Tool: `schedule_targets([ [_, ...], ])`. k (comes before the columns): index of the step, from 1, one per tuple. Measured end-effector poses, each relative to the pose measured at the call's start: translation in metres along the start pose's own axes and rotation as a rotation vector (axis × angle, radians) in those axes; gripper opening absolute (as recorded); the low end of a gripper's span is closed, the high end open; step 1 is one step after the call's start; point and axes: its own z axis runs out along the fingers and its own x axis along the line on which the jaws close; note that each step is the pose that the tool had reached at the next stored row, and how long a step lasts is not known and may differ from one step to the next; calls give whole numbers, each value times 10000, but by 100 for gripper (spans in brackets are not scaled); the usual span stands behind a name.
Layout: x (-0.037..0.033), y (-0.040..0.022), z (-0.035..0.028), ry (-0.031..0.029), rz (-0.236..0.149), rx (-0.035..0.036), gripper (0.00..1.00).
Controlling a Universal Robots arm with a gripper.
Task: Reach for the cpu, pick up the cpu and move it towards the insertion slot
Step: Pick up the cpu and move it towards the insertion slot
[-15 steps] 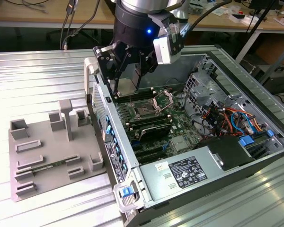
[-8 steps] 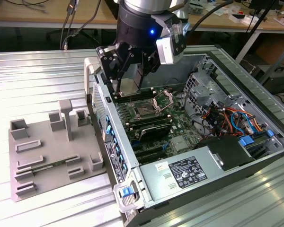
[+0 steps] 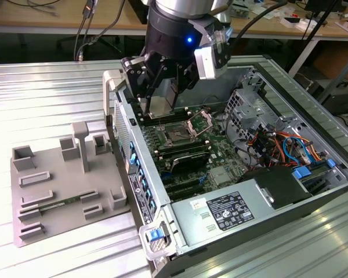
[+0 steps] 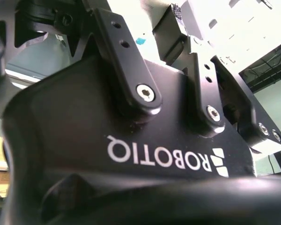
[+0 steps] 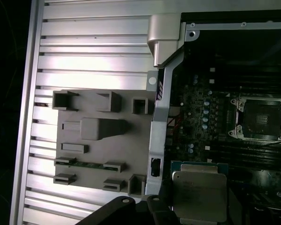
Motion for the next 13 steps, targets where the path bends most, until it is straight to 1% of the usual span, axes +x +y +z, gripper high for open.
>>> schedule_targets([
  [13, -53, -6, 39, 0, 0, 0, 55],
])
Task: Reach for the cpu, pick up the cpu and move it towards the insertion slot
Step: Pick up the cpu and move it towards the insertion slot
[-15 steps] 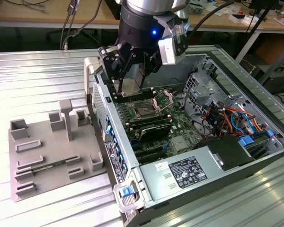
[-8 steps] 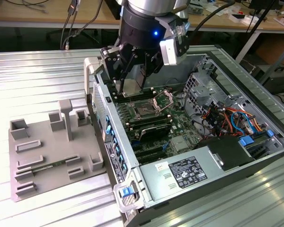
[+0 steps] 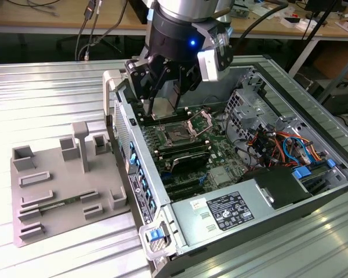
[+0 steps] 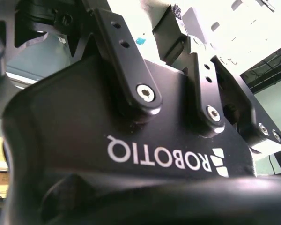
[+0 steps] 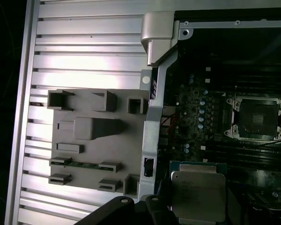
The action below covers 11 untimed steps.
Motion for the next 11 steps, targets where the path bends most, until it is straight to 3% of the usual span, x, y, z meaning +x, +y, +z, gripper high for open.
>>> schedule_targets([
  [11, -17, -2, 30, 1, -1, 0, 55],
])
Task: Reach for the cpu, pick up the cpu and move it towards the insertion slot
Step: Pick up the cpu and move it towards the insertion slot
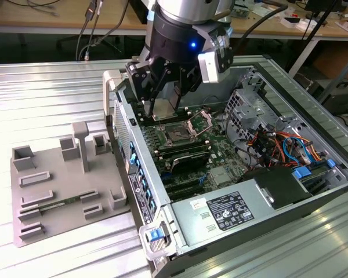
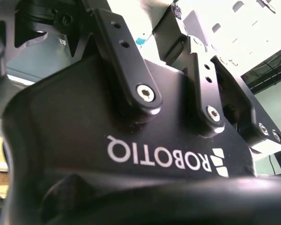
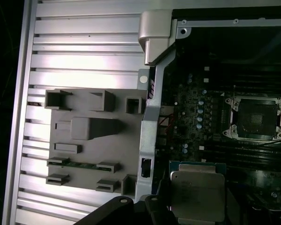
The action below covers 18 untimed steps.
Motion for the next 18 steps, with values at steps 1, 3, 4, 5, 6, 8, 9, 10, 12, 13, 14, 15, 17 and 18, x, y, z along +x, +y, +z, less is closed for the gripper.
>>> schedule_targets([
  [1, -2, 0, 4, 0, 0, 0, 55],
  [3, -8, -2, 17, -1, 0, 0, 55],
  [4, -13, -2, 21, -1, -1, -1, 55],
  [5, -25, -3, 27, -1, 0, -1, 55],
  [6, -35, -5, 29, -1, 0, 0, 55],
  [8, -58, -7, 32, -1, 0, -1, 55],
  [9, -67, -8, 34, -1, 1, -1, 55],
  [10, -86, -10, 39, -1, 0, -1, 55],
  [12, -110, -12, 44, 0, 0, 0, 55],
  [13, -118, -13, 46, -1, 0, -1, 55],
  [14, -129, -14, 48, 0, 1, 0, 55],
  [15, -136, -15, 50, -1, 1, 0, 55],
  [17, -152, -17, 55, -1, 1, -1, 55],
  [18, -161, -18, 57, -1, 0, 0, 55],
])
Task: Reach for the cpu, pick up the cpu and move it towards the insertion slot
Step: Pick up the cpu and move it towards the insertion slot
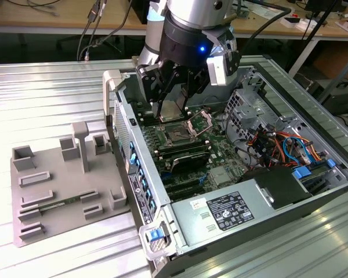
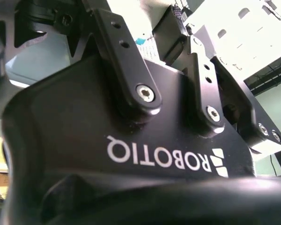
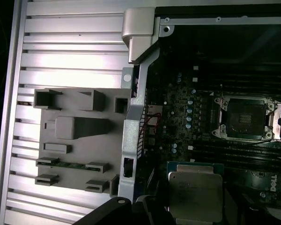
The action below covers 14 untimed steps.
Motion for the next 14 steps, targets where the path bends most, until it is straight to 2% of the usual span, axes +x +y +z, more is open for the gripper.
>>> schedule_targets([
  [14, -122, -13, 39, 0, 1, 1, 55],
])
